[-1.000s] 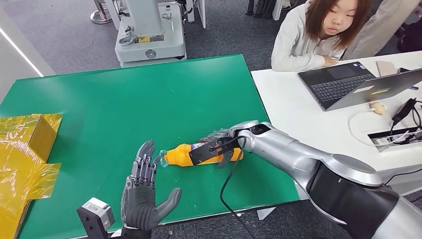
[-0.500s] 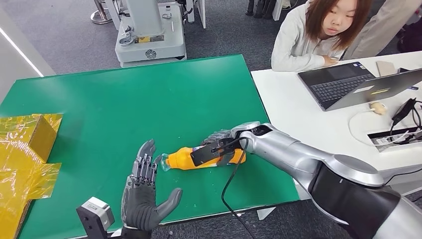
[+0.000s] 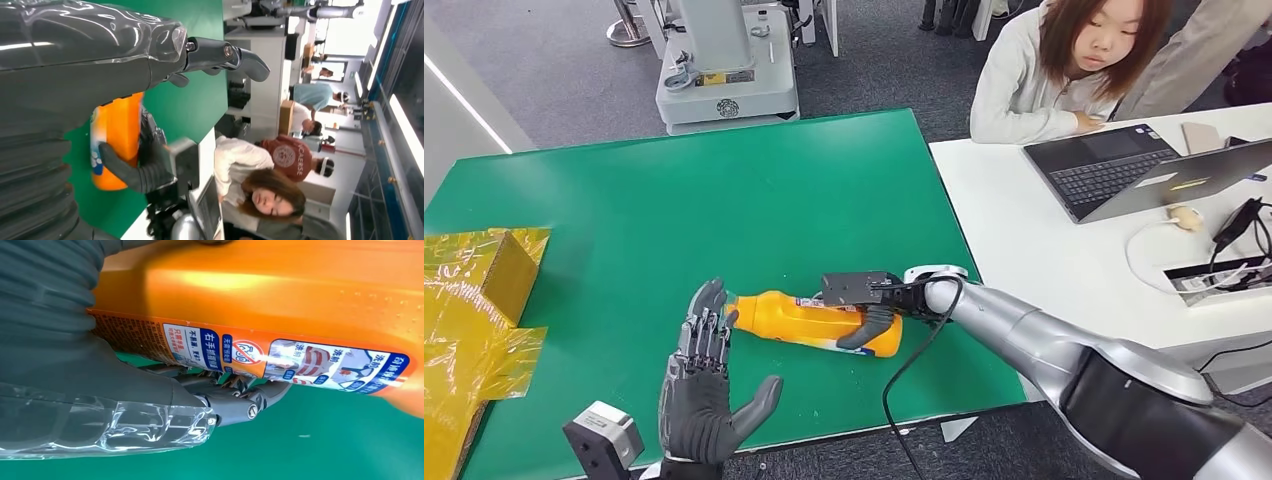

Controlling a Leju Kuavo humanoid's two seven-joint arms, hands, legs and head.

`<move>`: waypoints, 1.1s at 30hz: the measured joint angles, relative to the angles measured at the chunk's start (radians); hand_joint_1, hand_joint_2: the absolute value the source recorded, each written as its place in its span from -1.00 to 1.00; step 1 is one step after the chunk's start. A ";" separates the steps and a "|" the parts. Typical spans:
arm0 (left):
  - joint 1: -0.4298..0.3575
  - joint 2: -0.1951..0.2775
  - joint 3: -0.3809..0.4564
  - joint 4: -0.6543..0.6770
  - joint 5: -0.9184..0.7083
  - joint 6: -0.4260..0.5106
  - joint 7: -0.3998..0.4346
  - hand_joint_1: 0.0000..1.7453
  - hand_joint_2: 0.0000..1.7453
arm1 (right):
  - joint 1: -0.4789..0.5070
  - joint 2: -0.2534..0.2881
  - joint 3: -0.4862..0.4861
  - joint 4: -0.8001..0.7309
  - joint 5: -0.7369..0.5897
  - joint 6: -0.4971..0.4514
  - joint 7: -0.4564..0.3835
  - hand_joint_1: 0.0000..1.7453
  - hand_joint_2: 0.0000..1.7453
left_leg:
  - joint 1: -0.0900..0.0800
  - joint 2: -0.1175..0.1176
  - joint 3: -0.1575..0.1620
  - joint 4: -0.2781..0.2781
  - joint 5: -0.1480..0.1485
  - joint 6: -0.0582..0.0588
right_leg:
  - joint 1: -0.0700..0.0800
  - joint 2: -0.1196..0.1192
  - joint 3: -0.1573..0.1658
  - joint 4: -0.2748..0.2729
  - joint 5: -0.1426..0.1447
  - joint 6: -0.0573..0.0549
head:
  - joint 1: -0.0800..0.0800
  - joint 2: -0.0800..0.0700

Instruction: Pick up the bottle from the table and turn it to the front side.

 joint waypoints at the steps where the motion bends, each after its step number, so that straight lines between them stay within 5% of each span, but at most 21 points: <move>1: 0.003 0.000 0.003 -0.004 -0.011 0.009 -0.001 -1.00 1.00 | 0.029 -0.005 -0.030 -0.017 -0.061 0.009 -0.010 1.00 1.00 | 0.000 -0.001 0.000 0.000 0.000 0.000 | 0.000 0.000 0.000 0.000 0.000 0.000 | 0.000 0.000; 6: 0.017 0.001 0.015 -0.012 -0.051 0.048 -0.011 -1.00 1.00 | 0.187 -0.026 -0.154 -0.108 -0.265 0.005 -0.065 1.00 1.00 | 0.000 -0.001 -0.001 0.000 -0.001 0.000 | 0.000 -0.001 0.000 0.000 -0.001 0.000 | 0.000 0.000; 13: 0.047 0.014 0.024 -0.031 -0.078 0.092 -0.023 -1.00 1.00 | 0.416 -0.038 -0.286 -0.268 -0.310 -0.126 -0.101 1.00 1.00 | 0.000 -0.002 -0.001 -0.001 -0.001 0.001 | 0.000 -0.001 0.000 -0.001 -0.002 0.001 | 0.000 0.000; 23: 0.074 0.033 0.031 -0.041 -0.106 0.028 0.023 -1.00 1.00 | 0.642 -0.065 -0.445 -0.503 -0.109 -0.264 -0.187 1.00 1.00 | 0.000 -0.002 -0.002 -0.001 -0.002 0.002 | 0.000 -0.002 0.000 -0.001 -0.002 0.002 | 0.000 0.000; 33: 0.055 0.044 0.030 0.010 -0.100 -0.111 0.060 -1.00 1.00 | 0.637 -0.044 -0.495 -0.663 0.115 -0.369 -0.269 1.00 1.00 | 0.000 0.000 -0.001 0.000 -0.001 0.001 | 0.000 -0.001 0.000 0.000 -0.002 0.002 | 0.000 0.000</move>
